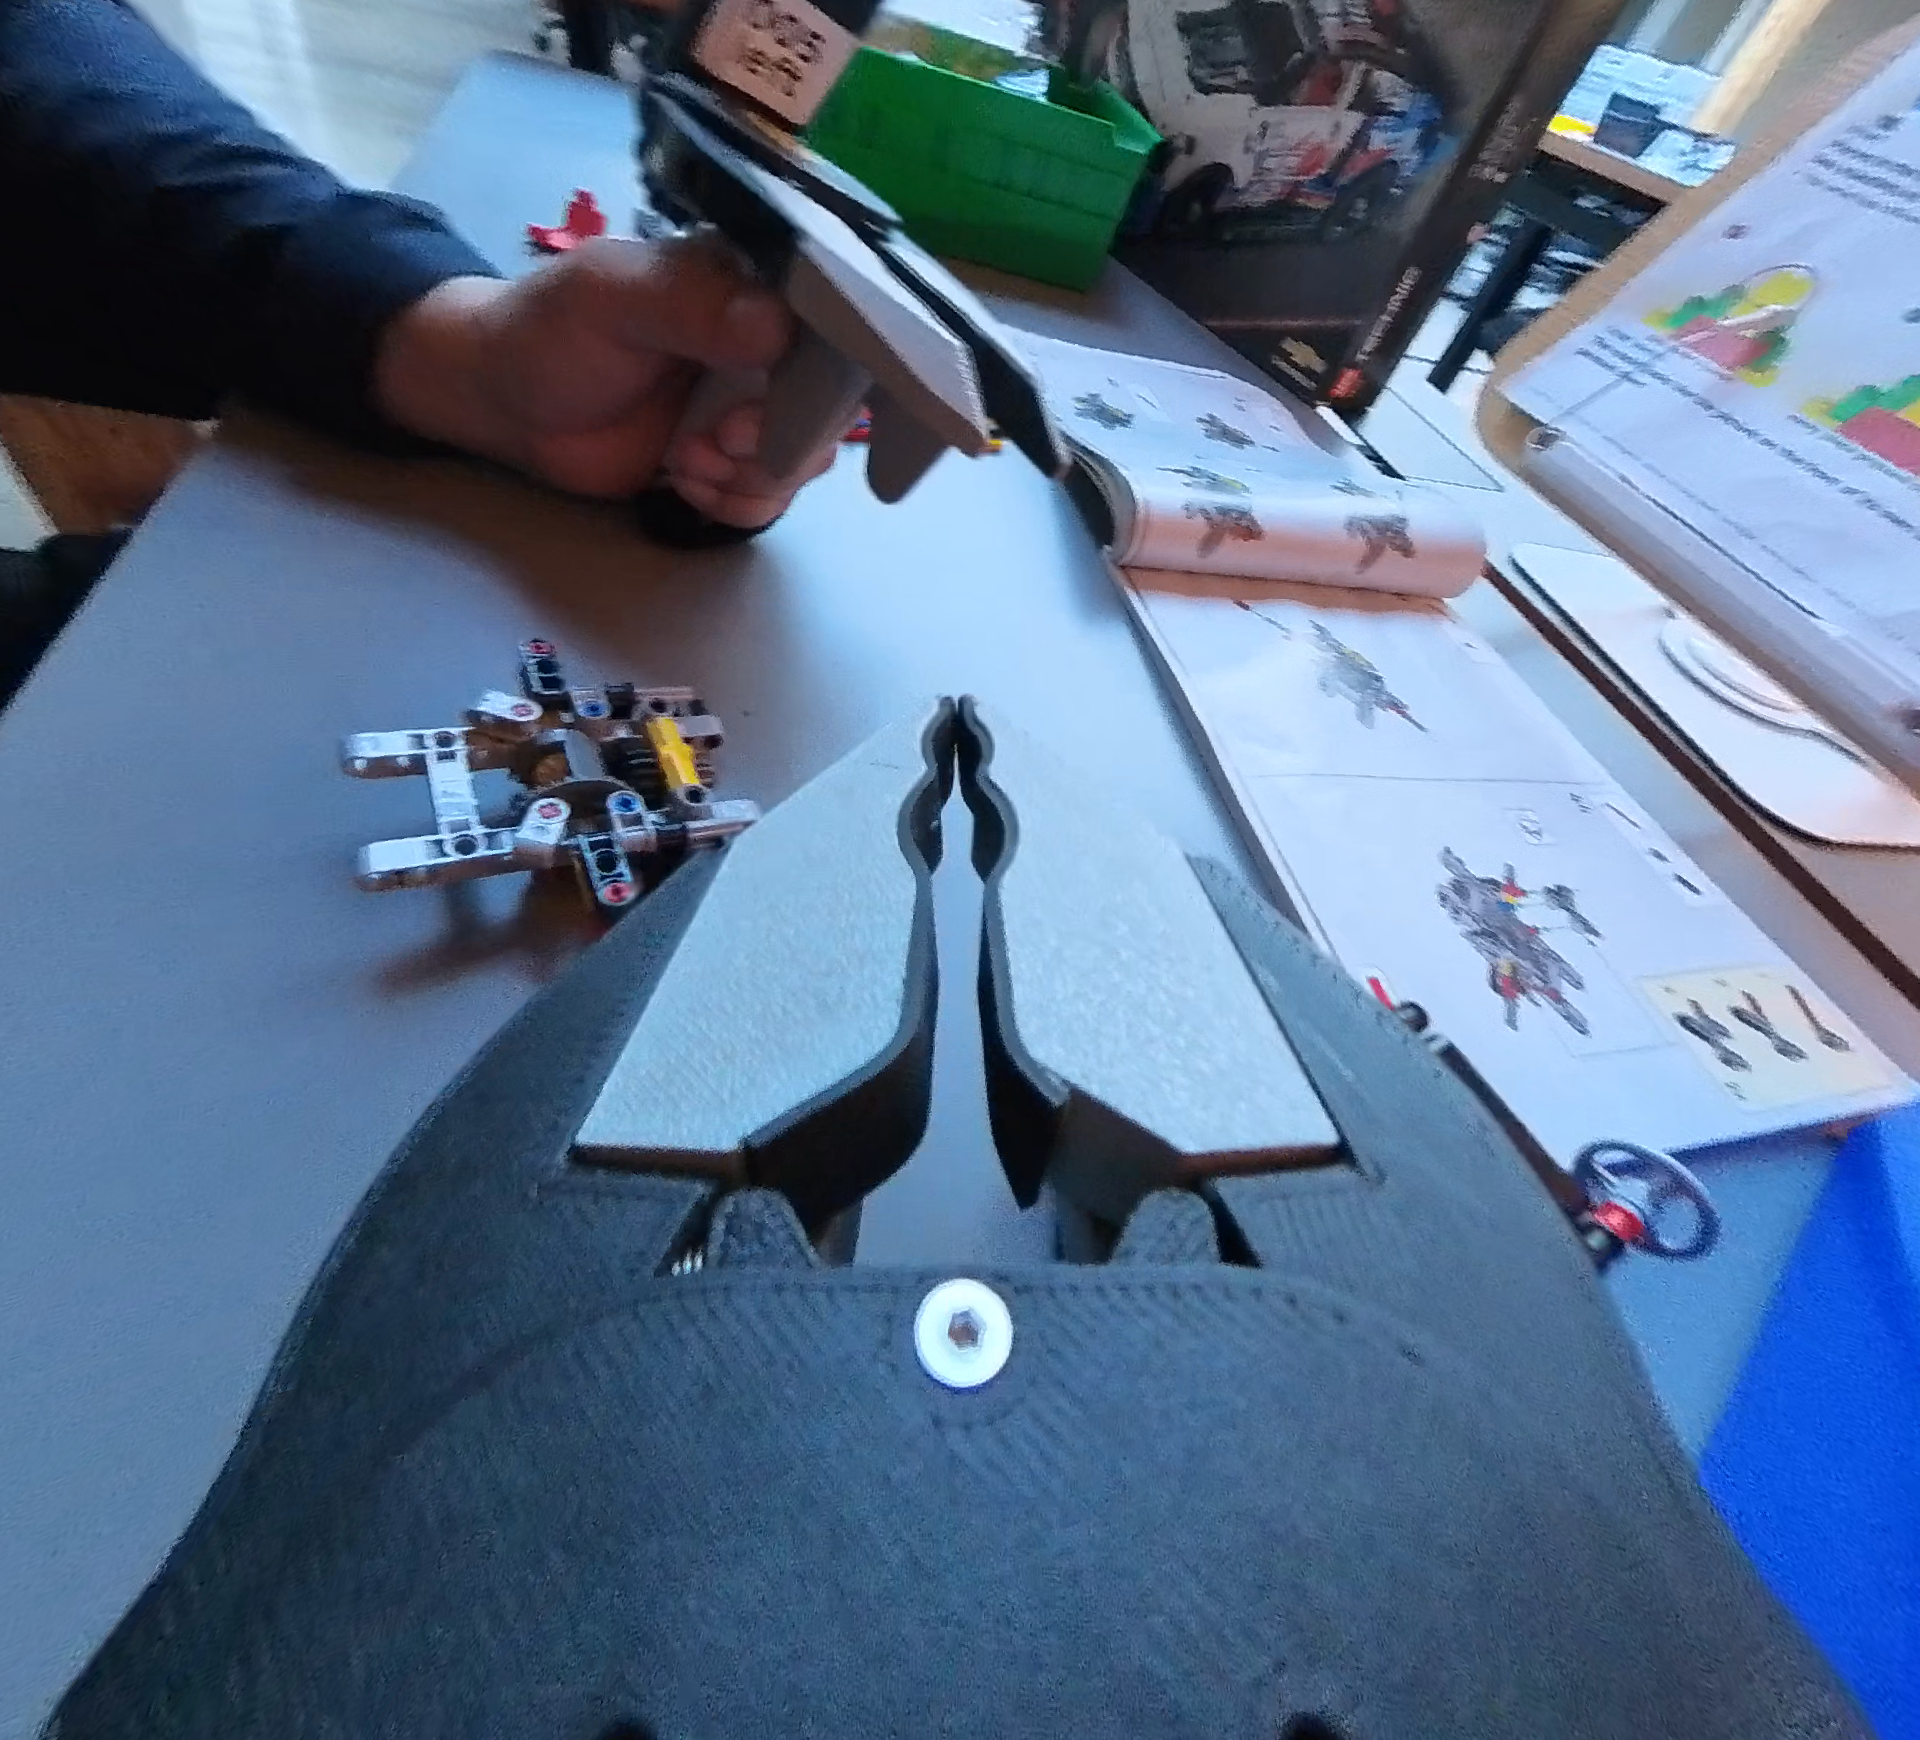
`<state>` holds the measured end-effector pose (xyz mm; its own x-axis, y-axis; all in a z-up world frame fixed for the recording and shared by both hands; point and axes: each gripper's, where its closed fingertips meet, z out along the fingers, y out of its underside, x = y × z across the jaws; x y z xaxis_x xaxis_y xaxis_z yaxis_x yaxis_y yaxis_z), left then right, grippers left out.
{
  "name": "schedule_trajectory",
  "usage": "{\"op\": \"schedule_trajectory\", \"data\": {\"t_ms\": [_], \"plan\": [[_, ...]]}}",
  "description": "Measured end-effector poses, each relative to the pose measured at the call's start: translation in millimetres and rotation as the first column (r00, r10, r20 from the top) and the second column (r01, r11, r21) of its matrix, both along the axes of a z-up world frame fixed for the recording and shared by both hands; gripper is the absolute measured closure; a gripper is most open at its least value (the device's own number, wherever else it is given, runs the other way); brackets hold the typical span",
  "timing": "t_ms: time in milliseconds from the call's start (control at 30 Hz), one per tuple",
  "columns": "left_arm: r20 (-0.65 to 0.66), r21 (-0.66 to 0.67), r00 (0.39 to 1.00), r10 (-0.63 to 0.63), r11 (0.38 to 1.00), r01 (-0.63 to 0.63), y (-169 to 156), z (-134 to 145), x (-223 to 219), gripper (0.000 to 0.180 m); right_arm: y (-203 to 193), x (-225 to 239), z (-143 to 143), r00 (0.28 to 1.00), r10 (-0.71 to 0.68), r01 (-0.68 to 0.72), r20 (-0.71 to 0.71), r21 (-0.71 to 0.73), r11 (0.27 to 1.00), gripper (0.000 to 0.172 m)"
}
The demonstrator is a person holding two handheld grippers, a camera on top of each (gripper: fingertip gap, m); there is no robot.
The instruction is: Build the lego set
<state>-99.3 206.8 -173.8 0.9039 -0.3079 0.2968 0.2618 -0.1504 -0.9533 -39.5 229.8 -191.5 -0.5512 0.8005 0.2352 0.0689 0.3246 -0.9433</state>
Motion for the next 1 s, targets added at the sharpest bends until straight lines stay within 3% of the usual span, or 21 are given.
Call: {"op": "schedule_trajectory", "data": {"t_ms": [100, 267, 367, 433, 533, 700, 833, 1000], "plan": [[-0.093, 0.038, 0.995, 0.017, 0.999, -0.013, -3.2, 2.9, 7.2, 0.174, 7.1, -4.0, 5.1, 0.997, -0.078, 0.077, -0.012, -0.033, 0.996, 0.172], [-0.225, 0.038, 0.974, 0.042, 0.999, -0.034, -0.4, -1.1, 14.6, 0.17, 16.3, -15.6, -9.4, 0.982, -0.186, 0.186, 0.031, 0.0, 0.983, 0.172], [-0.413, 0.078, 0.903, 0.117, 0.993, -0.092, 8.2, -0.1, 3.6, 0.18, 19.5, -24.7, -10.4, 0.972, -0.229, 0.231, 0.055, -0.035, 0.972, 0.171], [-0.478, 0.05, 0.873, 0.099, 0.995, -0.085, 15.6, 1.9, 1.0, 0.18, 16.7, -30.3, -2.6, 0.972, -0.231, 0.234, 0.041, -0.095, 0.968, 0.171], [-0.535, -0.003, 0.841, 0.088, 0.994, -0.106, 28.2, 1.4, -9.1, 0.169, 8.6, -42.1, 9.7, 0.975, -0.224, 0.222, 0.008, -0.156, 0.962, 0.171], [-0.418, -0.085, 0.907, 0.053, 0.992, -0.098, 27.3, -16.6, -15.7, 0.173, -8.0, -64.0, 24.7, 0.981, -0.188, 0.175, -0.041, -0.214, 0.961, 0.172], [-0.379, 0.004, 0.916, 0.129, 0.99, -0.138, 21.2, -2.5, -23.0, 0.18, -16.1, -74.1, 26.2, 0.991, -0.129, 0.115, -0.036, -0.265, 0.957, 0.172], [-0.372, -0.016, 0.922, 0.11, 0.992, -0.125, 22.5, -8.3, -20.3, 0.177, -20.3, -68.7, 27.8, 0.997, -0.065, 0.053, -0.029, -0.303, 0.952, 0.172]]}}
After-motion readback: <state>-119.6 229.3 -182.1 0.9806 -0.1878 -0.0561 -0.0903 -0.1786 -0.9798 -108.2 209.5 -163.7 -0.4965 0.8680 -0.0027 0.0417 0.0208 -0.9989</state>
